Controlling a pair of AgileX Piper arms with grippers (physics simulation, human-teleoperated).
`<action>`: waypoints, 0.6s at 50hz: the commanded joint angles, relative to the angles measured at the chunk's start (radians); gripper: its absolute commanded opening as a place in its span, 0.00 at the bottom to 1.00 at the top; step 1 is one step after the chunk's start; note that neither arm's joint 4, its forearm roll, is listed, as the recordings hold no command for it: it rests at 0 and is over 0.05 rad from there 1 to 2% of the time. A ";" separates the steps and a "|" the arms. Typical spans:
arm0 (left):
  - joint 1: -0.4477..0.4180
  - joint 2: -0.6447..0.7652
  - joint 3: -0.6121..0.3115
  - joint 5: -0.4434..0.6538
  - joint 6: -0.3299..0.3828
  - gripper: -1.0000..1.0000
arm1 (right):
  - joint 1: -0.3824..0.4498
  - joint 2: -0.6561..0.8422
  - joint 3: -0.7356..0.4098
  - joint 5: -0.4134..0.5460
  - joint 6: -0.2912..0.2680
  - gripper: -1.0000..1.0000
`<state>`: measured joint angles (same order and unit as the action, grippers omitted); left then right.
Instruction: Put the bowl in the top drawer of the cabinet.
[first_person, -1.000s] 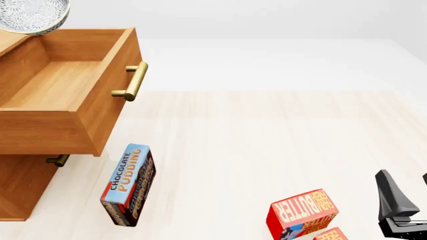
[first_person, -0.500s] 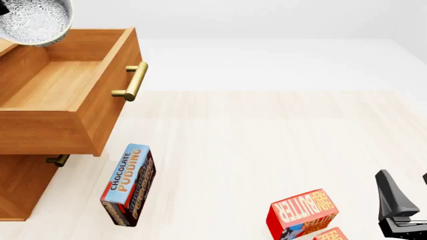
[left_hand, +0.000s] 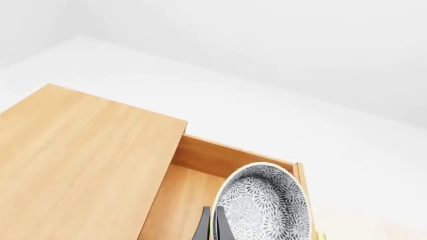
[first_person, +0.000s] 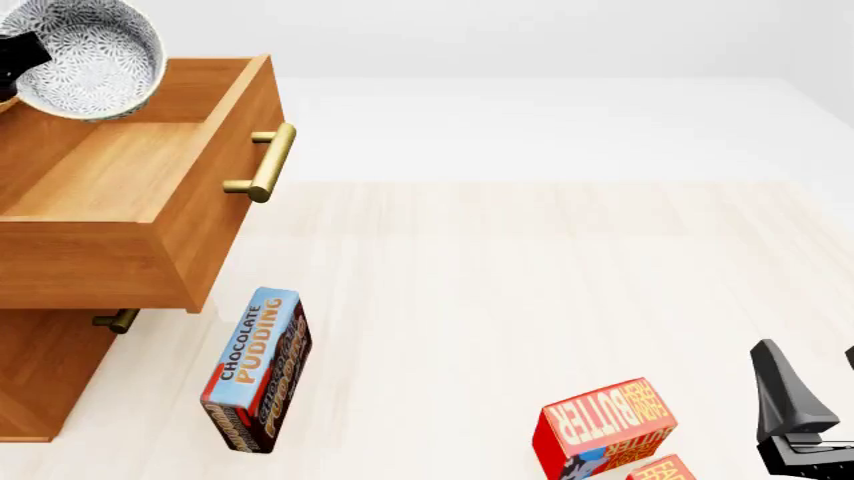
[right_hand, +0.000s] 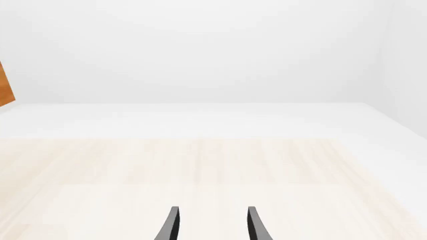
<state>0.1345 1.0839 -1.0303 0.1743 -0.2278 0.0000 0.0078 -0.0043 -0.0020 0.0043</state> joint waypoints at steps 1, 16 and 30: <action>0.003 0.018 0.013 -0.019 0.009 0.00 | 0.000 0.000 0.000 0.000 0.000 1.00; 0.024 0.057 0.025 -0.045 0.013 0.00 | 0.000 0.000 0.000 0.000 0.000 1.00; 0.026 0.085 0.032 -0.062 0.018 0.00 | 0.000 0.000 0.000 0.000 0.000 1.00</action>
<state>0.1592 1.1514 -0.9987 0.1259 -0.2175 0.0000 0.0079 -0.0043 -0.0020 0.0043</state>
